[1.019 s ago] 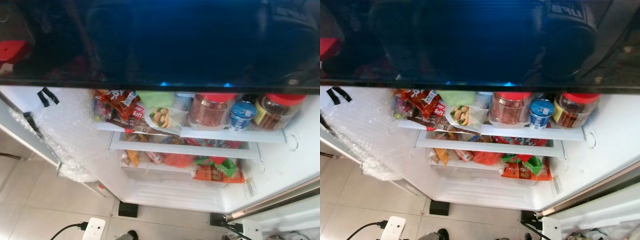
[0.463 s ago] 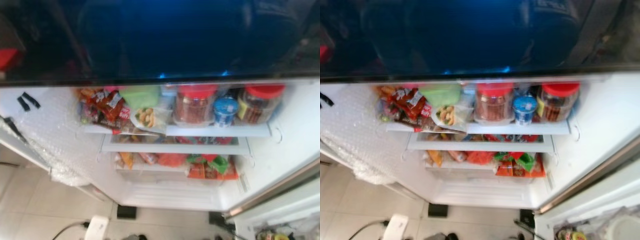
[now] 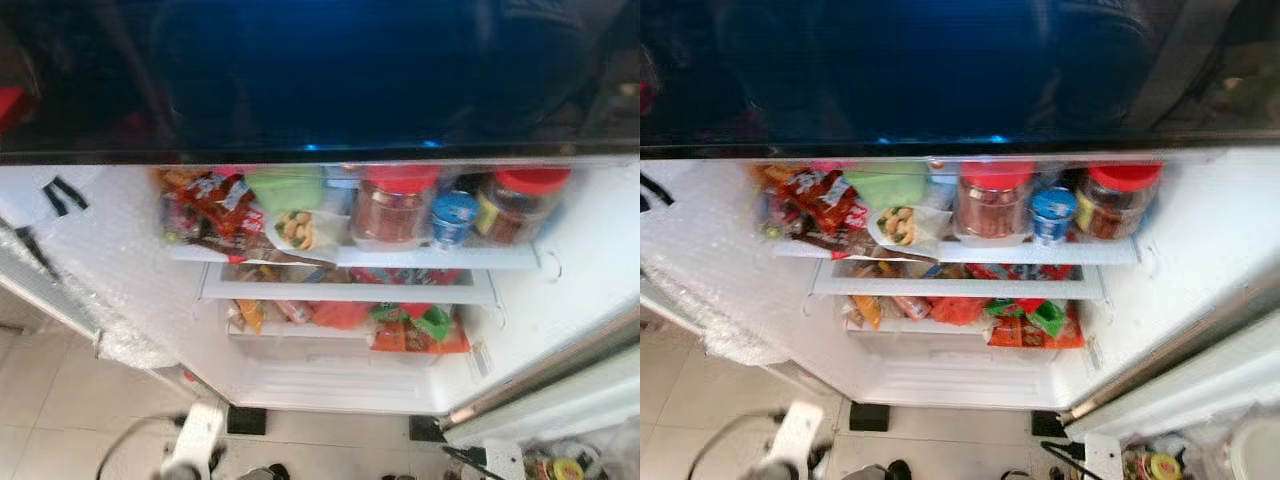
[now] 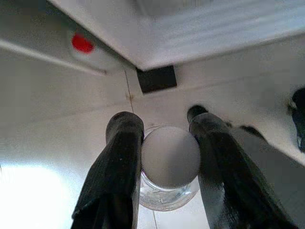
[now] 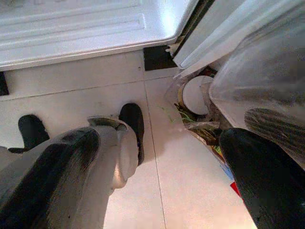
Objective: Restocking fridge
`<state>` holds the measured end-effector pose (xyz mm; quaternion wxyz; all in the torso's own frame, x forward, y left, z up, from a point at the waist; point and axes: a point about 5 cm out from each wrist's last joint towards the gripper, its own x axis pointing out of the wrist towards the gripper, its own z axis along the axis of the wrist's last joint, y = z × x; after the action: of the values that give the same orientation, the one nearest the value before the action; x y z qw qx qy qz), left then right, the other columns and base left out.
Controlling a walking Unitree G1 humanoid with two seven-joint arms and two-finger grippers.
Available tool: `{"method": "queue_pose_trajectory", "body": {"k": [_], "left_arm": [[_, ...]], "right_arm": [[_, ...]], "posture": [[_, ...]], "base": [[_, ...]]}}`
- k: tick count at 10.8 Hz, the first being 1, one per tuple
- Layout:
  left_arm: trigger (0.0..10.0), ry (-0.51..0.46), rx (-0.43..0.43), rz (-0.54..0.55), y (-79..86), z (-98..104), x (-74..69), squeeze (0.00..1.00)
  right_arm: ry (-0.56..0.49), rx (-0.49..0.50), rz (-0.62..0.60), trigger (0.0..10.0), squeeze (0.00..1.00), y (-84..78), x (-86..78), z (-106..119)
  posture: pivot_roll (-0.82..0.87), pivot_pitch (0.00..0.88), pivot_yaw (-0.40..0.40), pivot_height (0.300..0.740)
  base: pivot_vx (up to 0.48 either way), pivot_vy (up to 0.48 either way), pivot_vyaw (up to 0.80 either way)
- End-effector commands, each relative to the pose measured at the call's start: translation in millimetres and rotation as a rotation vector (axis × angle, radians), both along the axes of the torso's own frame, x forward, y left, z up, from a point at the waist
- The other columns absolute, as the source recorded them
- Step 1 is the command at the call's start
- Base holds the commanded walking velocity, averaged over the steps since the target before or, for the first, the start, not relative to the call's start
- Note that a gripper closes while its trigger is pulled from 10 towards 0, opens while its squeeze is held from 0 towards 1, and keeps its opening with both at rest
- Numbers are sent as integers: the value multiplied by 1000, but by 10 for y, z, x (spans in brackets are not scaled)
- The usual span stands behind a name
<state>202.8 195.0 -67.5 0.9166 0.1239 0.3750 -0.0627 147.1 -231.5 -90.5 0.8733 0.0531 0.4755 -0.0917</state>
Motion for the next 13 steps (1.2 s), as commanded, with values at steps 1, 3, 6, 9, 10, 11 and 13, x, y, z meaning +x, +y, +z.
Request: {"method": "queue_pose_trajectory", "body": {"k": [1,3,6,9,10,11,13], "left_arm": [[10000,53,9,5,44,-74,-138,0],[10000,-505,14,-52,12,660,611,0],[10000,-658,-24,-95,-117,878,726,0],[10000,-609,-342,-150,-570,861,670,0],[10000,-612,-388,-86,-546,853,640,0],[10000,-623,-402,-68,-543,873,650,0],[10000,-661,-428,-62,-585,984,748,0]], "right_arm": [[9,-28,-36,10000,0,-98,-64,1],[5,-19,-27,10000,0,-91,-51,4],[2,-16,-25,10000,0,-84,-44,6],[-18,-9,6,10000,0,-52,22,25],[-19,-13,20,10000,0,-61,27,30],[-23,-10,24,10000,0,-63,28,32],[-25,-16,50,10000,0,-83,22,38]], "posture": [[-59,180,29,740],[-59,182,35,740],[-59,180,36,740],[-77,180,57,740],[-73,184,45,740],[-73,184,42,740],[-87,178,35,740]], "base": [[0,0,0],[0,0,0],[0,0,0],[0,0,0],[0,0,0],[0,0,0],[0,0,0]]}}
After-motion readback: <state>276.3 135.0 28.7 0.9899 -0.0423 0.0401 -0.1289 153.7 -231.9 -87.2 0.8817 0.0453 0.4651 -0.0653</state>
